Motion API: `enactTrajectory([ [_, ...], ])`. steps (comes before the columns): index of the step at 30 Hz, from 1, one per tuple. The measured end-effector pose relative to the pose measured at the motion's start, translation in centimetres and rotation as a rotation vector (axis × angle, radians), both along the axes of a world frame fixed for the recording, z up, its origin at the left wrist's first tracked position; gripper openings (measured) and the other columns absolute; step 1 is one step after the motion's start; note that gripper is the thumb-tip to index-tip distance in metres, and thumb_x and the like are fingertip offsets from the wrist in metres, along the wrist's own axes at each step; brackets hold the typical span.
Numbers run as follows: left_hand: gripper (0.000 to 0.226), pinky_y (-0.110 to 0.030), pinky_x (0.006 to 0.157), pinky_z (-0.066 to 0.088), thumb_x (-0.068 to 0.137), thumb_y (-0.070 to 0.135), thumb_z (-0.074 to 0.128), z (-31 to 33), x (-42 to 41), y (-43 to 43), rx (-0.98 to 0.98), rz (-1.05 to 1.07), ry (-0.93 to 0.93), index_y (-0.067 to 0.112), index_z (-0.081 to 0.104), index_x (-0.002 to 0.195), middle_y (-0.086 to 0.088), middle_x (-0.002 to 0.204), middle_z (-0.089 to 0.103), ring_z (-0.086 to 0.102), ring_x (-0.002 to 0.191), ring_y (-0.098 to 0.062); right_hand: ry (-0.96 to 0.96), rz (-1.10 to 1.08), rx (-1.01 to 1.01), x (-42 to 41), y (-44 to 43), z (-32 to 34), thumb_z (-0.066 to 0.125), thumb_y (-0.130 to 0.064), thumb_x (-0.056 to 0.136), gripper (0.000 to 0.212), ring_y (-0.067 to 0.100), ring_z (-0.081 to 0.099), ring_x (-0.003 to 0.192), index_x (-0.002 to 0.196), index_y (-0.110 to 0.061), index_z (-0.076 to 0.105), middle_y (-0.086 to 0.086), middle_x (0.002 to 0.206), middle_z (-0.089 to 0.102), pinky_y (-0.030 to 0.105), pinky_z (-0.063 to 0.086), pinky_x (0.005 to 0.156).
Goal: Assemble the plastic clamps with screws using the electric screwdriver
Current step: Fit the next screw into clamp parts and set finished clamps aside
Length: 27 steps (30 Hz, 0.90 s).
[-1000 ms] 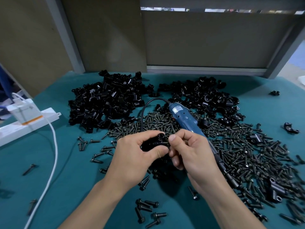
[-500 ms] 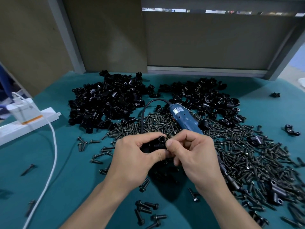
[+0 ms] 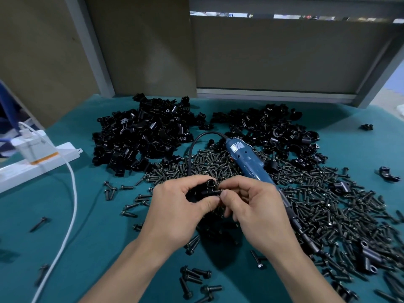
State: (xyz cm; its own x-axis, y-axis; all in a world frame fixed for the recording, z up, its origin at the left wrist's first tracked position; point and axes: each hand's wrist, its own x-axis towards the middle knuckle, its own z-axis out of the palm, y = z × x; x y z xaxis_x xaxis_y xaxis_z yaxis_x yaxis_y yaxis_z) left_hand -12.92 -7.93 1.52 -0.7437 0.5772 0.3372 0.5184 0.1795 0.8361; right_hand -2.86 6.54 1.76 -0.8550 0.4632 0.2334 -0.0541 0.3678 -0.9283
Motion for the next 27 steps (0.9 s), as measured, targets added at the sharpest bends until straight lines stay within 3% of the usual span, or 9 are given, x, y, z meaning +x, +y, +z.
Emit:
enactTrajectory([
  [4, 0.053, -0.012, 0.074, 0.056, 0.079, 0.028, 0.091, -0.07, -0.17, 0.01, -0.053, -0.021, -0.06, 0.074, 0.067, 0.091, 0.034, 0.089, 0.074, 0.072, 0.084, 0.009, 0.019, 0.019, -0.005, -0.01, 0.18, -0.17, 0.066, -0.019, 0.095, 0.02, 0.007, 0.058, 0.05, 0.091, -0.036, 0.074, 0.003, 0.063, 0.068, 0.018, 0.045, 0.051],
  [11, 0.043, -0.01, 0.084, 0.053, 0.087, 0.034, 0.084, -0.26, -0.29, 0.01, -0.082, -0.078, -0.109, 0.06, 0.07, 0.119, 0.035, 0.104, 0.074, 0.068, 0.099, 0.014, 0.092, 0.048, -0.085, 0.06, 0.17, 0.02, 0.066, -0.023, 0.09, 0.014, 0.008, 0.057, 0.054, 0.09, -0.032, 0.076, -0.001, 0.065, 0.067, 0.019, 0.047, 0.054],
  [17, 0.046, -0.031, 0.105, 0.051, 0.088, 0.04, 0.068, -0.1, -0.18, 0.19, -0.051, -0.169, -0.239, 0.055, 0.064, 0.132, 0.027, 0.122, 0.072, 0.064, 0.118, 0.007, 0.096, 0.039, -0.029, 0.12, 0.26, -0.02, 0.069, -0.012, 0.096, 0.021, 0.007, 0.058, 0.058, 0.089, -0.031, 0.075, -0.009, 0.066, 0.066, 0.021, 0.048, 0.059],
  [22, 0.038, -0.027, 0.093, 0.058, 0.093, 0.038, 0.062, 0.11, -0.33, 0.06, -0.081, -0.195, -0.175, 0.058, 0.063, 0.126, 0.025, 0.115, 0.074, 0.07, 0.107, 0.003, 0.088, 0.048, -0.056, 0.14, 0.21, 0.24, 0.069, -0.02, 0.089, 0.01, 0.011, 0.056, 0.055, 0.086, -0.027, 0.074, 0.002, 0.067, 0.068, 0.027, 0.049, 0.054],
  [27, 0.038, -0.039, 0.1, 0.056, 0.095, 0.044, 0.063, -0.03, -0.27, 0.05, -0.103, -0.21, -0.159, 0.05, 0.063, 0.133, 0.024, 0.116, 0.074, 0.069, 0.112, 0.002, 0.112, 0.05, -0.126, 0.18, 0.07, 0.12, 0.067, -0.023, 0.088, 0.008, 0.009, 0.056, 0.058, 0.082, -0.025, 0.072, -0.001, 0.066, 0.066, 0.025, 0.047, 0.054],
])
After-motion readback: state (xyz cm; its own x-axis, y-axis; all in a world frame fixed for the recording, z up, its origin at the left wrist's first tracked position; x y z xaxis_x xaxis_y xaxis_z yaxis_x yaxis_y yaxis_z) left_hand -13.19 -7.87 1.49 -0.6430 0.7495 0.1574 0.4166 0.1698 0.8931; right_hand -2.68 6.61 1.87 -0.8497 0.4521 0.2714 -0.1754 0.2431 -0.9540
